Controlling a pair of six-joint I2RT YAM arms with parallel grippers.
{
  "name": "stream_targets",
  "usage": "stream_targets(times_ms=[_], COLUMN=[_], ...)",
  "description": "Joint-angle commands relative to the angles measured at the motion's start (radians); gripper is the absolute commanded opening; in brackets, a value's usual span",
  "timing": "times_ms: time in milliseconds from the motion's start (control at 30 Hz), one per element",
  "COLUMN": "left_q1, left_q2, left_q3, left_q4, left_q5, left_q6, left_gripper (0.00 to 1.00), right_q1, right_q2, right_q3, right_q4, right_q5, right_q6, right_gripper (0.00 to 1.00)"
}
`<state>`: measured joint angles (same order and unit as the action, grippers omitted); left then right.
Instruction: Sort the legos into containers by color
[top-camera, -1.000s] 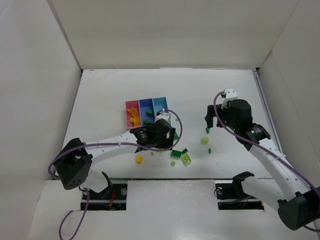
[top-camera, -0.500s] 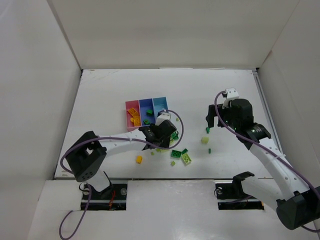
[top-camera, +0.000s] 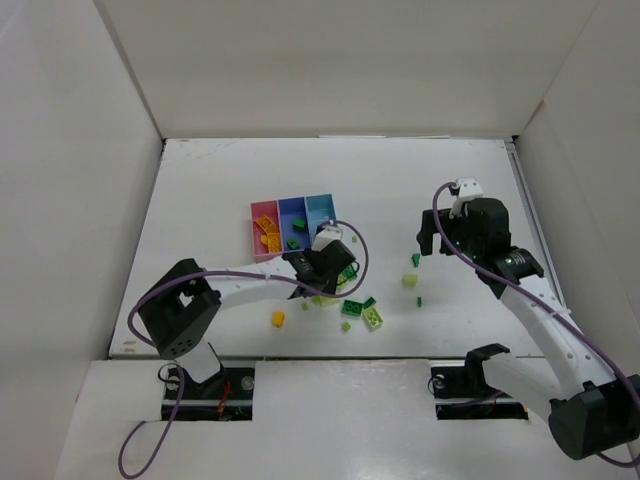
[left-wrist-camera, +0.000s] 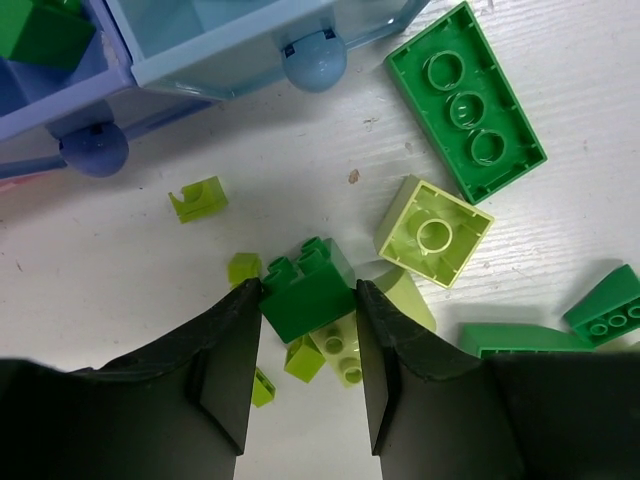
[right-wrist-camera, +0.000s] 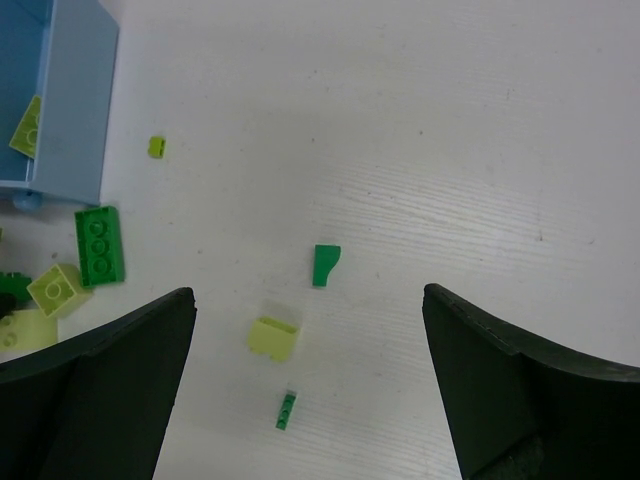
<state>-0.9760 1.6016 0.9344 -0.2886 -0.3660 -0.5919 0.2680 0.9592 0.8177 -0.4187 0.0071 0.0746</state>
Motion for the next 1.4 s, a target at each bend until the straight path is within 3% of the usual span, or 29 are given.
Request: stream_targets(times_ms=[0,333,433,733,1033,1200,1300,1333,1367], left_q1=[-0.006,-0.006,0.045,0.293,0.349,0.393,0.393,0.393,0.393], left_q2=[-0.017,-0.233,-0.261,-0.197,-0.077,-0.068,-0.068,-0.068,-0.068], left_q3=[0.047,0.136,0.169,0.222,0.268,0.279,0.279,0.279,0.279], left_q4=[-0.03,-0.064,-0.092,-0.04,-0.014,0.0,0.0,0.0,0.009], left_q5=[-0.013,-0.045,-0.086,-0.059,-0.039,-0.005,0.024,0.024,0.036], left_q6=[-0.009,0.018,0.018,0.069,0.127,0.145,0.158,0.158,0.158], left_gripper=[0.24,0.22,0.22,0.25,0.28,0.4,0.64,0.64,0.71], right_q1=[-0.012,-0.049,-0.059,-0.078,-0.078,-0.078,-0.029,-0.029,0.023], right_q2=[-0.014,-0.005,0.004,0.045,0.046,0.036,0.048,0.049,0.061], right_q3=[0.005,0.024,0.043,0.052,0.011,-0.008,-0.008,-0.008,-0.008], right_q4=[0.017,0.017,0.017,0.058,0.058,0.058,0.058,0.07,0.07], right_q5=[-0.024,-0.033,-0.045,-0.094,-0.145,-0.191,-0.242,-0.242,-0.242], right_q6=[-0.012,-0.032,-0.051,-0.072,-0.081,-0.101,-0.139,-0.139,-0.15], right_gripper=[1.0,1.0,1.0,1.0,1.0,1.0,1.0,1.0,0.98])
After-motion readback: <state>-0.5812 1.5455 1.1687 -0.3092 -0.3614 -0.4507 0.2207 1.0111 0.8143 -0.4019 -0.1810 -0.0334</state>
